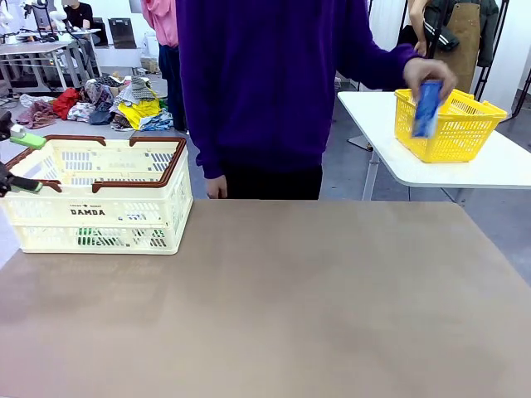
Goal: Place the drinks into the Shopping basket.
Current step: Pick up one drink and place it into the Shopping basket.
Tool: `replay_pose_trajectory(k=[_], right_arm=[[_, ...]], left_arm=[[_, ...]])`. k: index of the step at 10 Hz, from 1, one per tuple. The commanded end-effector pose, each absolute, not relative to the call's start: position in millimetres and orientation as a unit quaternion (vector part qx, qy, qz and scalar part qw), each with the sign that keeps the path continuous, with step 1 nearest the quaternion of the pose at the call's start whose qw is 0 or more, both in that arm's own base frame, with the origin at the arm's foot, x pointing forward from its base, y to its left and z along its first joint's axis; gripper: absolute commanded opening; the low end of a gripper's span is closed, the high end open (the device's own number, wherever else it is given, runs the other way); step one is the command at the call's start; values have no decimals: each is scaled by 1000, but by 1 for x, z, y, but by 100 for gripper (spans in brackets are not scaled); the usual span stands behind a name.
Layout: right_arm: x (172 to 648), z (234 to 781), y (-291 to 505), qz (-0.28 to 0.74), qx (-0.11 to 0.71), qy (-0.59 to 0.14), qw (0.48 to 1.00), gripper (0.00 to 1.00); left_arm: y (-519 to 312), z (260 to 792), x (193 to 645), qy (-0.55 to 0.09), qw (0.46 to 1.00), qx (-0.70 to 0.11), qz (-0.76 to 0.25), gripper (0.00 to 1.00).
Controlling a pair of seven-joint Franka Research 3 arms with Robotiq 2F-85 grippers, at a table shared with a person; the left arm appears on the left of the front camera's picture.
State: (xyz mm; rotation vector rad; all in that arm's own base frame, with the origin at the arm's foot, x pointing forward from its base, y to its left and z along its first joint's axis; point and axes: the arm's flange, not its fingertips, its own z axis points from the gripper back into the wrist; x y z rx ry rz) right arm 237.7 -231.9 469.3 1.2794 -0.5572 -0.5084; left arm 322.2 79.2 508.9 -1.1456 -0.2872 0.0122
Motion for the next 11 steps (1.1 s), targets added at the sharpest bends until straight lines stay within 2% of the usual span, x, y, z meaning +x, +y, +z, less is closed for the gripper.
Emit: replay_pose_trajectory(k=[1,3,5,6,11], right_arm=[[239,472,-233,-226,588,-264,730,100],[239,472,-233,-226,588,-264,730,100],[239,472,-233,-226,588,-264,730,100],[239,472,-233,-226,588,-264,730,100],[239,472,-233,-226,588,-264,730,100]], left_arm=[[76,501,298,-232,785,-568,80,100],[79,489,311,-209,773,-595,65,100],[66,484,340,-136,805,-576,-28,100],[86,495,312,-201,778,-590,74,100],[86,495,312,-201,778,-590,74,100]])
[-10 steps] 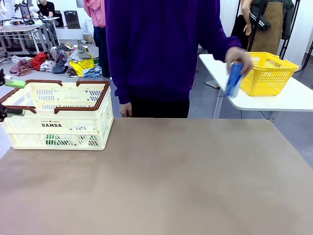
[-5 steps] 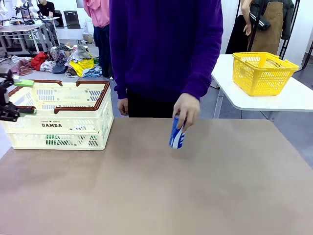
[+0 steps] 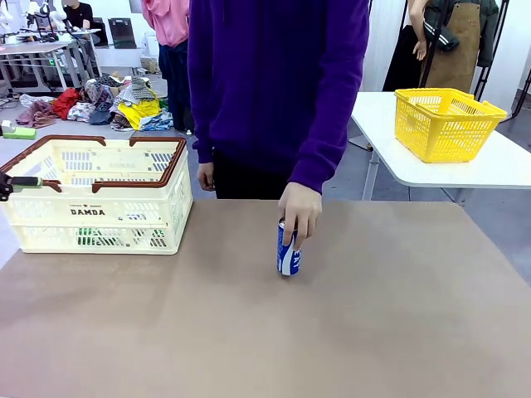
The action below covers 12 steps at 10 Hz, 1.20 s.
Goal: Place the drinks into the Shopping basket.
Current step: Pick up one drink and place it into the Shopping basket.
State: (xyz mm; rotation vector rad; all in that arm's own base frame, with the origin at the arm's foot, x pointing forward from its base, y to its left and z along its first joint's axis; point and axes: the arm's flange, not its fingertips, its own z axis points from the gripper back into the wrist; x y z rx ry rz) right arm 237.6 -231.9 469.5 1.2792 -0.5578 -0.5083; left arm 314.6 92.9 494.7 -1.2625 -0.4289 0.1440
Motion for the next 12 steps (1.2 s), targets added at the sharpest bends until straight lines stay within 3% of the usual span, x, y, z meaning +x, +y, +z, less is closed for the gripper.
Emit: replay_pose_trajectory(k=[1,12], right_arm=[[239,472,-233,-226,588,-264,730,100],[239,472,-233,-226,588,-264,730,100]], left_arm=[[86,495,312,-201,778,-590,74,100],[92,495,315,-198,783,-586,67,100]])
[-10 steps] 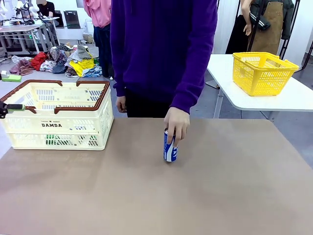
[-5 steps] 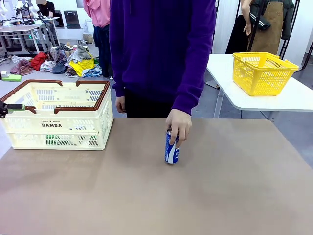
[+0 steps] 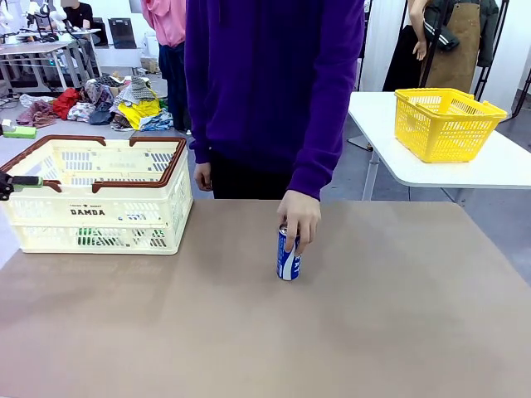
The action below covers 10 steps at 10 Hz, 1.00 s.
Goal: Place the drinks into the Shopping basket.
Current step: Pick up one drink and place it into the Shopping basket.
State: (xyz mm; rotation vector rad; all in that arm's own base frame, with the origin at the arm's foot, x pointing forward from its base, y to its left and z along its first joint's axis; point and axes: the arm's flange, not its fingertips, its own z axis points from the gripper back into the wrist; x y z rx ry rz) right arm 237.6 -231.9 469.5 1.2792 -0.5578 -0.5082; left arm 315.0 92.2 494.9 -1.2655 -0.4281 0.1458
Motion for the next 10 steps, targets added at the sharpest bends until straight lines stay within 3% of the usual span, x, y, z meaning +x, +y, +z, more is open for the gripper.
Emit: replay_pose_trajectory(k=[1,3,7,8,10], right_arm=[[239,472,-233,-226,588,-264,730,100],[239,472,-233,-226,588,-264,730,100],[239,472,-233,-226,588,-264,730,100],[239,472,-233,-226,588,-264,730,100],[239,472,-233,-226,588,-264,730,100]], left_arm=[[70,520,309,-221,819,-523,83,100],[20,568,303,-255,845,-468,51,100],[-135,608,319,-198,910,-365,-22,100],[-155,604,328,-179,912,-364,-56,100],[-109,610,339,-204,905,-372,3,100]])
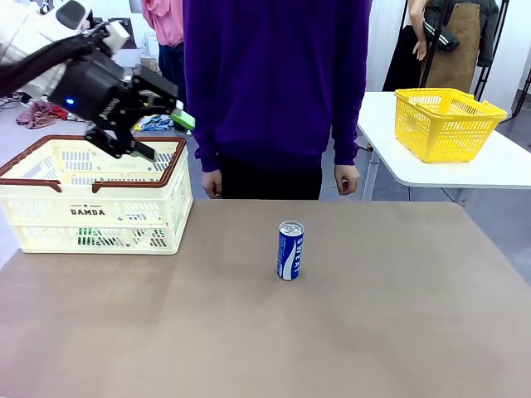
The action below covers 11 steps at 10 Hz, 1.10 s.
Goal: Place the drinks into the Shopping basket.
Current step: Pick up one drink and place it into the Shopping basket.
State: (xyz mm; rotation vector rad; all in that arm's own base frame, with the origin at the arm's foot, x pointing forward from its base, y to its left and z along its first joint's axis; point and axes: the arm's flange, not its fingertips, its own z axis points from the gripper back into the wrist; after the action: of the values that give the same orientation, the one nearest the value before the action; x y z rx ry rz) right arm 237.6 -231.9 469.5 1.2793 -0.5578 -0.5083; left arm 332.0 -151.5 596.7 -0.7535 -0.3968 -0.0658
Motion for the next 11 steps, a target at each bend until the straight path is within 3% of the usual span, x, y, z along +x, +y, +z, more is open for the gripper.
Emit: replay_pose_trajectory(k=[1,3,7,9,11], right_arm=[[239,472,-233,-226,588,-264,730,100],[239,472,-233,-226,588,-264,730,100],[239,472,-233,-226,588,-264,730,100],[239,472,-233,-226,588,-264,730,100],[239,472,-233,-226,588,-264,730,100]], left_arm=[[-73,610,335,-219,901,-374,33,100],[-48,608,322,-222,897,-379,48,100],[-204,597,345,-186,942,-273,-54,100],[-288,586,354,-158,971,-171,-60,100],[-341,569,354,-149,977,-119,-92,100]])
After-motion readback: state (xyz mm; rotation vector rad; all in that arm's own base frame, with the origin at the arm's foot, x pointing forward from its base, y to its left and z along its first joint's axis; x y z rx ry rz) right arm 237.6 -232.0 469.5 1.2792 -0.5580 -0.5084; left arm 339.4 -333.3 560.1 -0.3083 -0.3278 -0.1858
